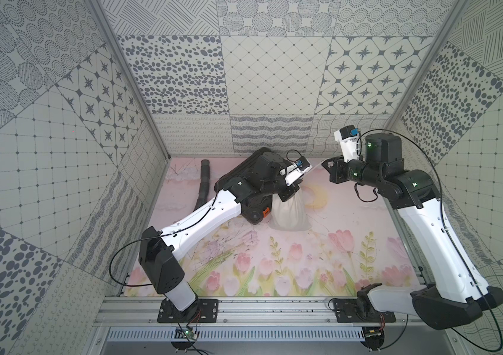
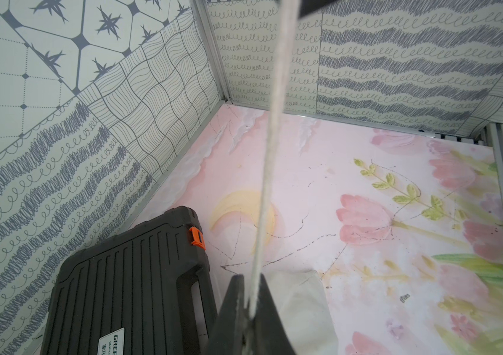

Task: Close the soil bag
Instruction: Frap the soil bag at the center of the board.

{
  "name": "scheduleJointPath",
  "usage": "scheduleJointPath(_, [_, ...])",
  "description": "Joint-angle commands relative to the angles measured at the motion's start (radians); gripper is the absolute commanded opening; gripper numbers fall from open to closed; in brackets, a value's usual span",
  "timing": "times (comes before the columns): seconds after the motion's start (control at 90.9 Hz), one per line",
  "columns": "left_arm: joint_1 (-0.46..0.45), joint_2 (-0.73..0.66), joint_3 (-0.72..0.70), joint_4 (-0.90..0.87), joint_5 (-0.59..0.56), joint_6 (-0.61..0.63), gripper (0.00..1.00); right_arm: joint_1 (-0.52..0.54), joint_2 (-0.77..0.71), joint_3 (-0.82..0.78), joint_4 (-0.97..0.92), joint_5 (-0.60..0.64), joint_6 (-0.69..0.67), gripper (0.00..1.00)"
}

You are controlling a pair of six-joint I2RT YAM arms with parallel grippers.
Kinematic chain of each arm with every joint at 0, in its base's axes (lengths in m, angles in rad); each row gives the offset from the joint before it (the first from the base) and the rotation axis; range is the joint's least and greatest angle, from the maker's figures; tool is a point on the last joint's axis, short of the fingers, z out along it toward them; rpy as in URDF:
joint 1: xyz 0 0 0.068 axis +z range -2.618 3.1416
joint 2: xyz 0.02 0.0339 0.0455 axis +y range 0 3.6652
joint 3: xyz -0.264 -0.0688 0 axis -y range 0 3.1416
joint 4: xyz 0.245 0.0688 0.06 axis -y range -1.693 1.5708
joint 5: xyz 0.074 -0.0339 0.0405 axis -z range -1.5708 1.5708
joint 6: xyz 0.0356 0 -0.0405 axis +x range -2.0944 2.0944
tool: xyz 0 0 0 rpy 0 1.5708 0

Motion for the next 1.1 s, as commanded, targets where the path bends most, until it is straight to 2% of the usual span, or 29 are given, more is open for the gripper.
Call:
scheduleJointPath(0.0, [0.005, 0.003, -0.004, -0.255, -0.056, 0.020, 0.00, -0.027, -0.069, -0.029, 0.184, 0.055, 0.002, 0.00])
scheduleJointPath(0.088, [0.005, 0.007, 0.002, -0.269, -0.054, 0.030, 0.00, -0.028, -0.079, -0.046, 0.187, 0.061, 0.005, 0.00])
scheduleJointPath(0.121, [0.005, 0.007, -0.003, -0.268, -0.060, 0.032, 0.06, -0.028, -0.079, -0.036, 0.187, 0.061, 0.005, 0.00])
scheduleJointPath(0.154, [0.005, 0.005, -0.009, -0.271, -0.062, 0.034, 0.08, -0.029, -0.077, -0.023, 0.186, 0.060, 0.005, 0.00])
scheduleJointPath(0.33, [0.006, 0.004, -0.021, -0.275, -0.131, 0.045, 0.13, -0.030, -0.038, 0.112, 0.180, 0.043, 0.011, 0.00])
scheduleJointPath(0.473, [0.006, 0.001, -0.021, -0.271, -0.208, 0.068, 0.14, -0.029, -0.015, 0.179, 0.173, 0.038, 0.019, 0.00])
scheduleJointPath(0.605, [0.005, -0.006, -0.029, -0.263, -0.233, 0.072, 0.11, -0.029, -0.005, 0.192, 0.170, 0.037, 0.019, 0.00])
scheduleJointPath(0.704, [0.007, -0.009, -0.034, -0.259, -0.217, 0.069, 0.00, -0.029, -0.005, 0.163, 0.171, 0.030, 0.026, 0.00])
scheduleJointPath(0.902, [0.006, -0.007, -0.041, -0.259, -0.167, 0.066, 0.00, -0.029, -0.024, 0.083, 0.175, 0.042, 0.024, 0.00])
scheduleJointPath(1.067, [0.009, -0.015, -0.051, -0.258, -0.145, 0.047, 0.00, -0.030, -0.036, 0.080, 0.174, 0.065, 0.005, 0.00])
scheduleJointPath(1.089, [0.009, -0.017, -0.053, -0.255, -0.144, 0.044, 0.04, -0.031, -0.037, 0.084, 0.174, 0.067, 0.003, 0.00])
